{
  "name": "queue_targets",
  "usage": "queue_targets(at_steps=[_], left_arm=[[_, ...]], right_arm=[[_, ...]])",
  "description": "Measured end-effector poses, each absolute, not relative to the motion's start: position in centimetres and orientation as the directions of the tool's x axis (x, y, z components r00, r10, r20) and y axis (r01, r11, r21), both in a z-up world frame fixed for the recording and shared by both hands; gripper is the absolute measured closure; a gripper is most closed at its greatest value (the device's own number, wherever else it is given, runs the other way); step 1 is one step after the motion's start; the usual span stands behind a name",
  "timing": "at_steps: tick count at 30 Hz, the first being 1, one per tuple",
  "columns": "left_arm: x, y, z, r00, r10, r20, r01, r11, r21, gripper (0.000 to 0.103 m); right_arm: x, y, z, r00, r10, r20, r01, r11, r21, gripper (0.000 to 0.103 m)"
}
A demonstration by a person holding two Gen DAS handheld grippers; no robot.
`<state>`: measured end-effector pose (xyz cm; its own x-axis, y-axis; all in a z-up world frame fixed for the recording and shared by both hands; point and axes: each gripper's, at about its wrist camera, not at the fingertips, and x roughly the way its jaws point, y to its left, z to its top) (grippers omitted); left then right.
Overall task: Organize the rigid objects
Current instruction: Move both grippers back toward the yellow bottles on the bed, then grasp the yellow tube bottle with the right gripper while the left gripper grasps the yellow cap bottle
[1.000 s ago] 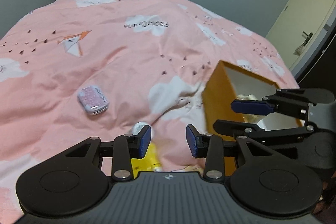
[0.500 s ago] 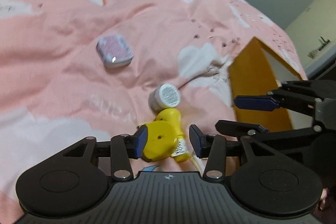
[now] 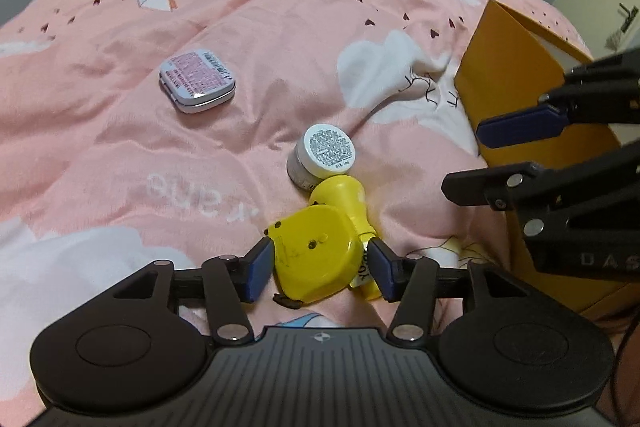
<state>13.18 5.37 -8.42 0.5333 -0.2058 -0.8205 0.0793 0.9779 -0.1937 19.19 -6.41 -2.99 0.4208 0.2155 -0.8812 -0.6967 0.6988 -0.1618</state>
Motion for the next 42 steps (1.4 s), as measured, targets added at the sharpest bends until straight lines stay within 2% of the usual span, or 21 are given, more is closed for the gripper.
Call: queue_targets(at_steps=[2, 4, 8, 9, 10, 13, 17, 19, 22, 25, 37, 39, 42], left_arm=[[13.2, 5.5, -8.7, 0.534, -0.210, -0.819, 0.082, 0.977, -0.198, 0.038], [13.2, 5.7, -8.7, 0.532, -0.218, -0.818, 0.082, 0.975, -0.206, 0.044], [12.8, 6.0, -8.2, 0.534, -0.219, -0.816, 0.076, 0.974, -0.212, 0.047], [12.6, 6.1, -8.0, 0.540, -0.227, -0.810, 0.076, 0.972, -0.222, 0.059], [12.5, 6.3, -7.8, 0.546, -0.231, -0.805, 0.077, 0.971, -0.226, 0.066], [12.2, 6.9, -7.0, 0.561, -0.236, -0.794, 0.072, 0.969, -0.236, 0.072], [11.8, 7.6, -6.3, 0.581, -0.216, -0.785, 0.055, 0.972, -0.227, 0.074], [11.5, 8.0, -5.9, 0.602, -0.191, -0.776, 0.038, 0.977, -0.211, 0.082], [11.0, 8.9, -5.9, 0.608, -0.165, -0.777, 0.020, 0.981, -0.192, 0.083], [11.0, 10.3, -6.8, 0.585, -0.200, -0.786, -0.017, 0.966, -0.258, 0.083], [10.8, 12.1, -7.7, 0.599, -0.263, -0.757, -0.067, 0.925, -0.375, 0.084], [10.9, 12.1, -7.8, 0.600, -0.266, -0.754, -0.067, 0.923, -0.379, 0.079], [11.0, 11.8, -7.9, 0.607, -0.276, -0.745, -0.055, 0.921, -0.386, 0.067]], right_arm=[[19.2, -6.3, -3.1, 0.418, 0.218, -0.882, -0.695, 0.701, -0.156, 0.063], [19.0, -6.1, -3.0, 0.425, 0.217, -0.879, -0.695, 0.701, -0.163, 0.062], [18.7, -5.7, -2.7, 0.426, 0.232, -0.875, -0.690, 0.709, -0.148, 0.062], [18.5, -5.6, -2.7, 0.429, 0.236, -0.872, -0.688, 0.711, -0.146, 0.062], [18.3, -5.4, -2.6, 0.434, 0.241, -0.868, -0.683, 0.717, -0.142, 0.062], [17.8, -5.2, -2.5, 0.466, 0.244, -0.850, -0.648, 0.749, -0.140, 0.063], [17.2, -4.9, -2.7, 0.515, 0.231, -0.826, -0.589, 0.795, -0.145, 0.063], [16.9, -4.6, -3.0, 0.537, 0.223, -0.813, -0.561, 0.815, -0.147, 0.063], [16.4, -4.3, -3.2, 0.545, 0.252, -0.799, -0.541, 0.835, -0.106, 0.066], [16.2, -3.9, -4.4, 0.514, 0.281, -0.810, -0.530, 0.847, -0.043, 0.068], [16.1, -4.6, -8.1, 0.470, 0.315, -0.825, -0.473, 0.878, 0.066, 0.071], [16.1, -4.7, -8.4, 0.468, 0.318, -0.824, -0.474, 0.878, 0.069, 0.071], [16.2, -4.8, -8.8, 0.467, 0.322, -0.824, -0.479, 0.875, 0.071, 0.071]])
